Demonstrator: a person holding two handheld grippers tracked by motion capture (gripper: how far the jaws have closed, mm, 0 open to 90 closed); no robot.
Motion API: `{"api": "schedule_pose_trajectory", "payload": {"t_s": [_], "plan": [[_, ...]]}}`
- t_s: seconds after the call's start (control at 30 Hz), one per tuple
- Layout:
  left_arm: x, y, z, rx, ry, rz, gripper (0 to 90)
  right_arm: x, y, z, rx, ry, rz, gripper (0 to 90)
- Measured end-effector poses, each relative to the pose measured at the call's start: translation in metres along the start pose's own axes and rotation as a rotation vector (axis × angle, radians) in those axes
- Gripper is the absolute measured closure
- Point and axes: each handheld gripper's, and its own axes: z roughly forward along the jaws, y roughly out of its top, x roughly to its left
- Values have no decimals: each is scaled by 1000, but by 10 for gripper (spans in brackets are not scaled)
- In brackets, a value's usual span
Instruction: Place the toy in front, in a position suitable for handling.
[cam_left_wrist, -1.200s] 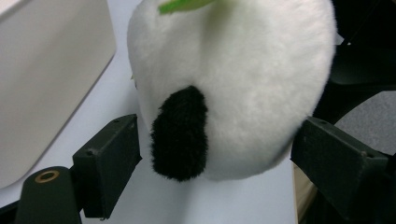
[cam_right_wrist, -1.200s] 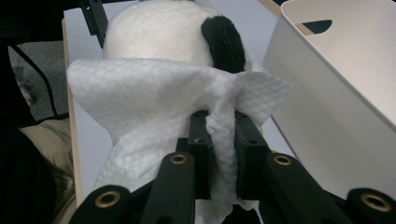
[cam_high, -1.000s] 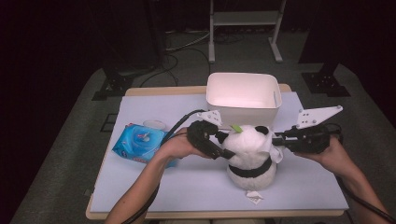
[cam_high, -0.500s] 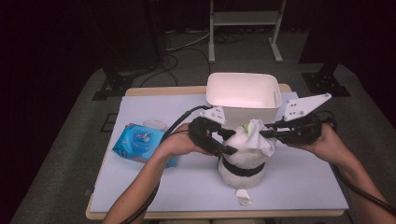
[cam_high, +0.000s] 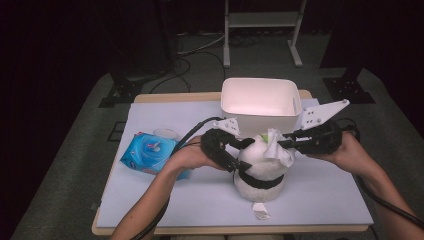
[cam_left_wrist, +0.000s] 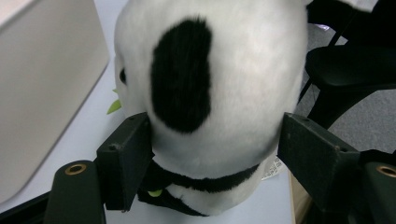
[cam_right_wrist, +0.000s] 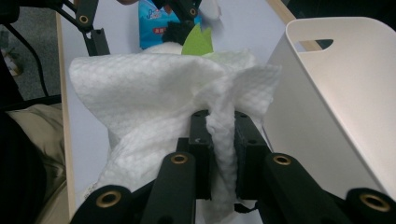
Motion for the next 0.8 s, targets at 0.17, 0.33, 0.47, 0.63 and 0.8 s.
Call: {"api": "schedule_pose_trajectory", "payload": {"t_s": [0.17, 0.33, 0.47, 0.63, 0.8], "plan": [[2, 0, 12, -19, -8, -14, 235, 0, -5, -1, -12, 11, 19, 793], [4, 3, 6, -40, 8, -2, 342, 0, -6, -3, -29, 1, 23, 793], [4, 5, -2, -34, 26, 5, 362, -2, -6, -2, -71, 12, 47, 793], [1, 3, -12, -29, 31, 13, 369, -2, -9, 4, -106, 63, 73, 792], [-1, 3, -8, -18, 34, 24, 367, -1, -8, 2, -80, 45, 51, 791]]}}
